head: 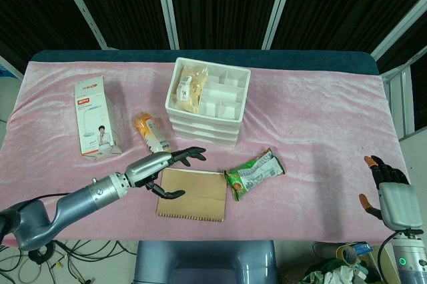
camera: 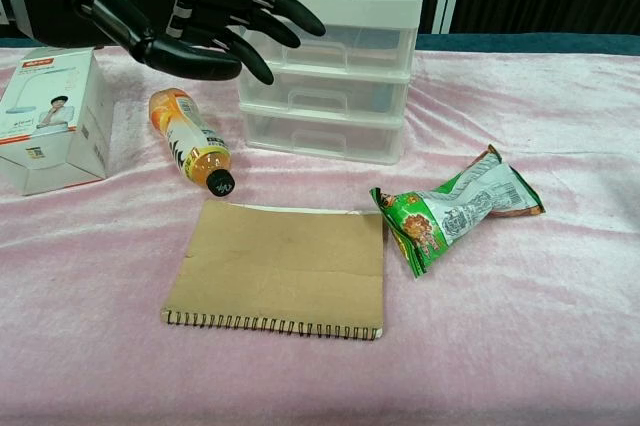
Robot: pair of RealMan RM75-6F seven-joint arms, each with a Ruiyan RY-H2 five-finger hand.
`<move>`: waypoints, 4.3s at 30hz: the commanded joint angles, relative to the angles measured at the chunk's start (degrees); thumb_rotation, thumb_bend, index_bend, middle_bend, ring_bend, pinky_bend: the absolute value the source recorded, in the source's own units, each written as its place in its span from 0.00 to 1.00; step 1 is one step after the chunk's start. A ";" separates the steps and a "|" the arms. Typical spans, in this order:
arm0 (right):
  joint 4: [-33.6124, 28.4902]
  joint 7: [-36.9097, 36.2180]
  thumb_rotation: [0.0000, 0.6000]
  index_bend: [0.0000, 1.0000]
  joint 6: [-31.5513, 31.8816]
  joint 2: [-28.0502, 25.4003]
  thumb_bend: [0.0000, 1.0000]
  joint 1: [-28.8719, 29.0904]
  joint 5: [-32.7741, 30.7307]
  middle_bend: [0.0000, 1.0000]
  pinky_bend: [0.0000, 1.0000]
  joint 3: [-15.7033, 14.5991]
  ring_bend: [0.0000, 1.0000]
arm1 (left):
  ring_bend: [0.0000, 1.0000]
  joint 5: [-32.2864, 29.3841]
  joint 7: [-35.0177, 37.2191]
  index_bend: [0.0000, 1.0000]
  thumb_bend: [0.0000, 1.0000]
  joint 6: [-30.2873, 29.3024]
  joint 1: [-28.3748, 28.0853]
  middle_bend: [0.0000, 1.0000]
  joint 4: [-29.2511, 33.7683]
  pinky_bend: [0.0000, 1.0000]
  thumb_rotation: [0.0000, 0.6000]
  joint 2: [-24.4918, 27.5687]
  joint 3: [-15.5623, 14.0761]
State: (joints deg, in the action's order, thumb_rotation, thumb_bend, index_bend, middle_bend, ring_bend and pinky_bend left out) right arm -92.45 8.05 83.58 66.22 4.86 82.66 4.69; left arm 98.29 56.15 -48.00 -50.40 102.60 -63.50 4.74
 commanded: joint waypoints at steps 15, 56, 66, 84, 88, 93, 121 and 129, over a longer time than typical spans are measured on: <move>-0.50 -0.48 1.00 0.15 0.55 -0.47 0.22 -0.33 0.70 0.11 0.20 -0.37 0.18 | 0.10 -0.75 -1.32 0.01 0.34 -4.13 0.59 0.14 -1.66 0.26 1.00 -1.74 -3.03; -1.45 0.37 1.00 0.15 0.05 -0.75 0.23 -0.53 -0.72 0.11 0.20 -0.14 0.18 | 0.62 -18.10 12.93 0.00 0.42 8.72 0.10 0.61 -13.58 0.65 1.00 -17.41 3.91; -1.46 0.43 1.00 0.15 -0.13 -0.73 0.23 -0.51 -1.00 0.11 0.20 -0.09 0.18 | 0.62 -18.59 16.67 0.00 0.42 11.57 -1.22 0.61 -16.61 0.65 1.00 -19.78 5.41; -1.60 0.48 1.00 0.15 -0.18 -0.79 0.23 -0.57 -1.26 0.11 0.20 -0.05 0.18 | 0.62 -16.51 26.08 0.00 0.42 13.80 -2.90 0.61 -23.96 0.65 1.00 -24.04 6.87; -1.63 0.53 1.00 0.15 -0.26 -0.78 0.23 -0.57 -1.41 0.11 0.20 -0.03 0.18 | 0.62 -15.55 27.59 0.00 0.42 14.00 -3.42 0.61 -25.06 0.65 1.00 -24.57 6.65; -1.63 0.61 1.00 0.15 -0.21 -0.77 0.23 -0.58 -1.41 0.11 0.20 -0.01 0.18 | 0.62 -14.09 29.97 0.00 0.42 13.89 -4.12 0.61 -25.92 0.65 1.00 -25.15 6.15; -1.79 0.81 1.00 0.15 -0.41 -0.83 0.24 -0.54 -1.70 0.11 0.20 0.01 0.18 | 0.62 -14.24 31.39 0.00 0.42 11.22 -5.40 0.61 -27.84 0.65 1.00 -26.98 5.40; -1.89 0.85 1.00 0.15 -0.44 -0.90 0.23 -0.59 -1.98 0.11 0.20 0.10 0.18 | 0.62 -14.32 32.49 0.00 0.42 12.50 -6.55 0.62 -28.73 0.65 1.00 -27.53 5.41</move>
State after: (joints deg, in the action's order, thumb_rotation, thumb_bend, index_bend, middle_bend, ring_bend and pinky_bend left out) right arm -94.34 8.90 83.14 65.32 4.27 80.68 4.78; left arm 83.95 88.56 -35.59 -56.83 74.01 -90.91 10.22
